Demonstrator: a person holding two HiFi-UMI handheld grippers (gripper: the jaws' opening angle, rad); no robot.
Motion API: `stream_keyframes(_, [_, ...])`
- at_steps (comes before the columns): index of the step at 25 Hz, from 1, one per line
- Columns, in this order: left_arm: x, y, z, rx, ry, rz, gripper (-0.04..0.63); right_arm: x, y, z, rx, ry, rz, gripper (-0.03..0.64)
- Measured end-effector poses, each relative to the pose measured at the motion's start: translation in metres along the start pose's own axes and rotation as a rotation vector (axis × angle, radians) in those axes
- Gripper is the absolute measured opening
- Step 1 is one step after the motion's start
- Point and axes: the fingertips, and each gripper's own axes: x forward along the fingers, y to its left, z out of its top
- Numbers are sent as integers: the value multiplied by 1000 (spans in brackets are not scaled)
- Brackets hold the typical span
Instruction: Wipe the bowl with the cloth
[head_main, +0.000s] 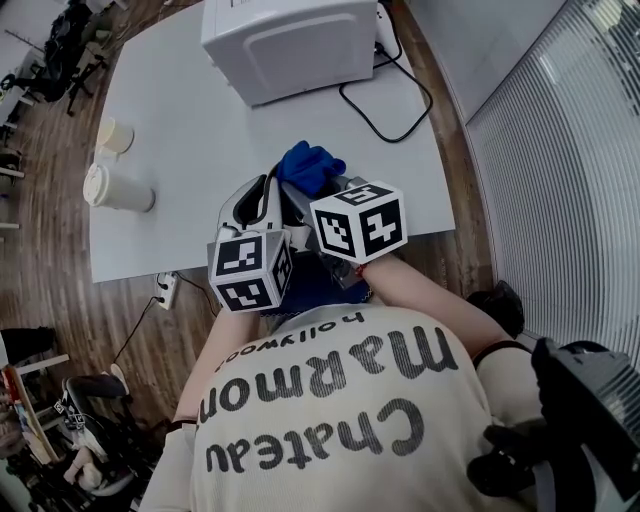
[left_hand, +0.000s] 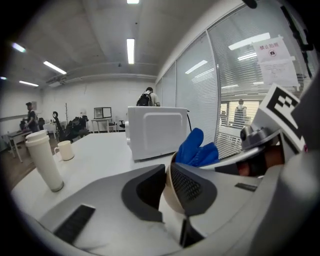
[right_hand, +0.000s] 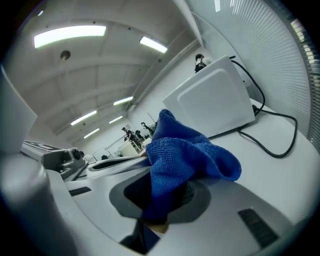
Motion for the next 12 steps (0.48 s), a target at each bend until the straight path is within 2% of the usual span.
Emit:
stream_keyframes(3, [1, -2, -2, -12, 3, -30, 60, 6, -7, -3, 2, 23, 15, 63])
stream_keyframes(8, [-3, 3, -4, -92, 6, -49, 69, 12, -5, -5, -147, 27, -24, 63])
stream_keyframes(12, [-1, 8, -13, -116, 26, -42, 69, 20, -4, -15, -207, 65, -12, 63])
